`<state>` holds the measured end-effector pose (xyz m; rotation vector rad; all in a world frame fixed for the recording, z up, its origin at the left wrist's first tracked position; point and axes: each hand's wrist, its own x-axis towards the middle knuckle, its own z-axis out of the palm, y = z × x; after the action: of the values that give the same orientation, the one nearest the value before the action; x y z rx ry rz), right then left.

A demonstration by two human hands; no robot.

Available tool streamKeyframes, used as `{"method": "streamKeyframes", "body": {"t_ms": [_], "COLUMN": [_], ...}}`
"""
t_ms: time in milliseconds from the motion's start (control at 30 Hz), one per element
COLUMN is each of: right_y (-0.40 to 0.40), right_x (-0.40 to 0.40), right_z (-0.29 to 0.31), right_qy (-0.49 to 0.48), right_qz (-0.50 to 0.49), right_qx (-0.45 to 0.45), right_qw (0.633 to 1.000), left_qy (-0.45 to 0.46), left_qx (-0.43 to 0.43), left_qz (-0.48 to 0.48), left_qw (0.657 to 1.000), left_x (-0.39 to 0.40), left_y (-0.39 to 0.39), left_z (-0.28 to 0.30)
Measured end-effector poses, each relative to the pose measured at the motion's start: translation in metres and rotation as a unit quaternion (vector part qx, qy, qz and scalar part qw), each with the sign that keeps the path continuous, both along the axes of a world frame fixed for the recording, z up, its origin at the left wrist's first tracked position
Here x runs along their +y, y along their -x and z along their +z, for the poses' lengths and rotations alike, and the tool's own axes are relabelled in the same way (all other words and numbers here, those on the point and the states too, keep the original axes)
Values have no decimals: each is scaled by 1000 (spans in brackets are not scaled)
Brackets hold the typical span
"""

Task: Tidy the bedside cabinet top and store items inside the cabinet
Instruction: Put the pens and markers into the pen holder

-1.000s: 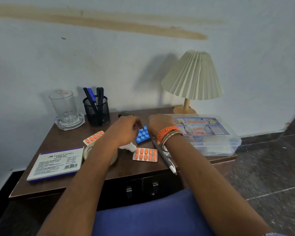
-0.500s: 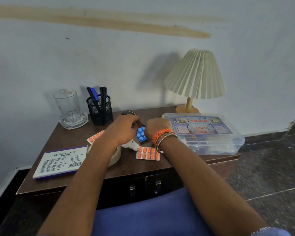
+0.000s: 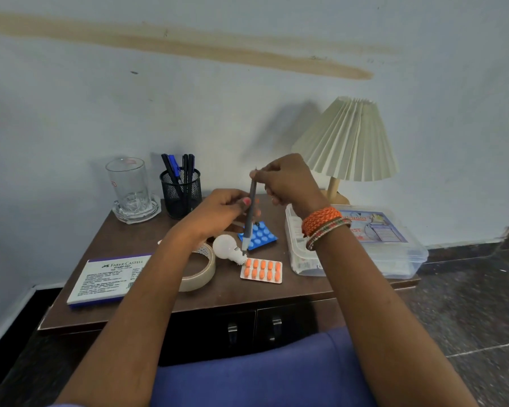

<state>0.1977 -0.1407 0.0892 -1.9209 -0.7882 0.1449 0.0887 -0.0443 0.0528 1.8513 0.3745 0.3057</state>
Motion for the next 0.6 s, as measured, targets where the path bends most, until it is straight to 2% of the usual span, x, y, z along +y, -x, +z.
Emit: {"method": "streamKeyframes", "body": {"t_ms": [100,167,267,333,400,500,600], "right_y": [5,7,7,11,19,33,42], "right_x": [5,10,17,20,21,25,32], "right_z": [1,-2,-11,-19,-25,-31,-33], "right_qy": [-99,-126,-150,-108,-41,39,39], "right_qz": [31,50,76,98,146,224,222], "right_qx": [91,90,-29,-161,-254,-331,-365], "right_qw": [990,987,985,976,955,916,903], "left_qy": [27,48,56,66,90,125,167], "left_qx": [-30,-50,-72,-104,-152,-212,-252], "left_qz": [42,69,117,156,200,255,263], "left_qw": [998,995,989,980,964,935,916], "left_x": [7,13,22,27,32,38,39], "left_y": [5,10,18,23,27,30,32], "left_z": [3,5,9,12,14,18,22]}}
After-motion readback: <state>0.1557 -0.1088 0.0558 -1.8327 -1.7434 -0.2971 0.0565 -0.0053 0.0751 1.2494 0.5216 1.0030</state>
